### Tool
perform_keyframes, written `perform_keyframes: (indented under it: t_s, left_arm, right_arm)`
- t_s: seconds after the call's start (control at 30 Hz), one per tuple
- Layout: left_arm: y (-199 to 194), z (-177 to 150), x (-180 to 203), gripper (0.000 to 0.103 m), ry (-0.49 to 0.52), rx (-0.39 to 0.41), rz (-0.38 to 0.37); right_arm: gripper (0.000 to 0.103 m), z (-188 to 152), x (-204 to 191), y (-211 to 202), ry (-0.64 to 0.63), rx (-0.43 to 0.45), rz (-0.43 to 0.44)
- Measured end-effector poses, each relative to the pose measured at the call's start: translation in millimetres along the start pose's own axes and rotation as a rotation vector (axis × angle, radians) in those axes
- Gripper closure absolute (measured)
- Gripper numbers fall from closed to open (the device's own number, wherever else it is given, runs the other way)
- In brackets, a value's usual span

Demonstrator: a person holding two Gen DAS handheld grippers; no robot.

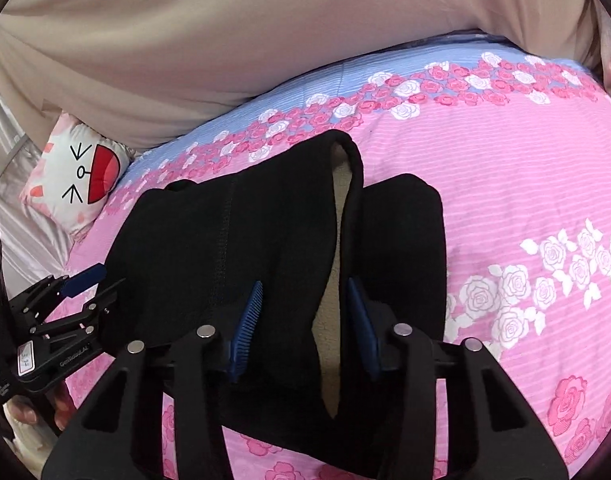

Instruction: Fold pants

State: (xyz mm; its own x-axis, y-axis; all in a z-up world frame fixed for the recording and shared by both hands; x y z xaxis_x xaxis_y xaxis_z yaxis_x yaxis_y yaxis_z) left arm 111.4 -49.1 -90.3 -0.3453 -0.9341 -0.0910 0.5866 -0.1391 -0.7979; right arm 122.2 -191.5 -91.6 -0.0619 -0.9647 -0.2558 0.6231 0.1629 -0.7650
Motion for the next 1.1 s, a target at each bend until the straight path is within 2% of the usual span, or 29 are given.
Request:
perform_keyframes:
  t_s: [0.13, 0.23, 0.27, 0.33, 0.4, 0.47, 0.53, 0.57, 0.63, 0.73, 0.77, 0.83, 0.9, 0.97, 1.0, 1.07, 1.1]
  left_arm:
    - [3.1, -0.1, -2.0, 0.05, -0.002, 0.001, 0.01]
    - [2.1, 0.1, -8.4, 0.049, -0.013, 0.006, 0.012]
    - [0.3, 0.3, -13.1, 0.049, -0.022, 0.011, 0.02]
    - [-6.5, 1.3, -27.9, 0.049, -0.045, 0.028, 0.054]
    - [-11.3, 0.4, -39.8, 0.045, -0.058, 0.043, 0.081]
    - [-9.6, -5.0, -54.0, 0.042, -0.082, 0.04, 0.102]
    - [-1.7, -11.0, -62.3, 0.042, -0.107, 0.018, 0.105]
    - [4.1, -14.3, -64.8, 0.042, -0.111, 0.0, 0.109]
    - [11.5, -18.6, -69.2, 0.042, -0.12, -0.02, 0.123]
    - [6.9, -22.0, -73.3, 0.042, -0.124, -0.016, 0.118]
    - [4.8, -23.1, -73.4, 0.042, -0.124, -0.015, 0.114]
    - [1.8, -25.1, -70.8, 0.042, -0.121, -0.007, 0.101]
    - [1.8, -26.9, -64.7, 0.042, -0.11, -0.003, 0.1]
    - [5.8, -28.6, -61.0, 0.042, -0.091, -0.001, 0.135]
    - [6.9, -29.1, -60.3, 0.042, -0.083, 0.001, 0.148]
    - [9.6, -29.7, -61.3, 0.042, -0.08, -0.004, 0.156]
    - [10.7, -29.8, -63.3, 0.041, -0.087, -0.007, 0.141]
  right_arm:
    - [0.058, 0.8, -3.3, 9.6, 0.007, -0.013, 0.001]
    - [0.071, 8.7, -12.1, -6.7, 0.013, 0.036, 0.045]
    - [0.087, 12.8, -14.7, -17.4, 0.013, 0.06, 0.072]
    - [0.087, 23.0, -18.4, -51.1, 0.004, 0.138, 0.073]
    - [0.087, 21.0, -8.6, -68.1, 0.003, 0.172, 0.034]
    - [0.087, 7.7, 11.8, -59.9, 0.017, 0.13, -0.007]
    - [0.08, -18.4, 33.7, -19.6, 0.018, -0.005, -0.04]
    - [0.074, -23.2, 38.2, -16.1, 0.025, 0.023, -0.035]
    - [0.067, -19.4, 38.2, -33.4, 0.07, 0.045, -0.042]
    - [0.067, 6.2, 29.6, -86.4, 0.029, 0.214, -0.161]
    - [0.067, 18.7, 16.2, -103.1, -0.01, 0.262, -0.157]
    - [0.07, 31.9, -14.7, -108.3, -0.067, 0.258, -0.06]
    - [0.074, 39.0, -61.7, -92.4, -0.141, 0.197, 0.097]
    - [0.076, 39.2, -96.6, -56.4, -0.204, 0.111, 0.189]
    - [0.077, 39.3, -106.3, -24.5, -0.226, 0.058, 0.181]
    - [0.079, 36.1, -96.5, 44.2, -0.25, -0.056, 0.046]
    - [0.085, 39.3, -79.0, 68.3, -0.177, -0.081, 0.051]
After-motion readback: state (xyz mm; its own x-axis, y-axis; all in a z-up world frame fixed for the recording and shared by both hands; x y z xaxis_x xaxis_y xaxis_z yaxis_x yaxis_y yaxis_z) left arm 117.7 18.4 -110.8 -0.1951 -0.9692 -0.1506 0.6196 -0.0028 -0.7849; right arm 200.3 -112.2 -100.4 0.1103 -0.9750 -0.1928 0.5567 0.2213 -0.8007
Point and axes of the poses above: each gripper's, at about its wrist camera, not at the fingertips, and y roughly the way its jaws point, x to its right, z to its top, the point moved 5 cm from there along y, roughly the way its jaws point, and after that the axes turned 8 degrees about -z, right-handed, at the moved point
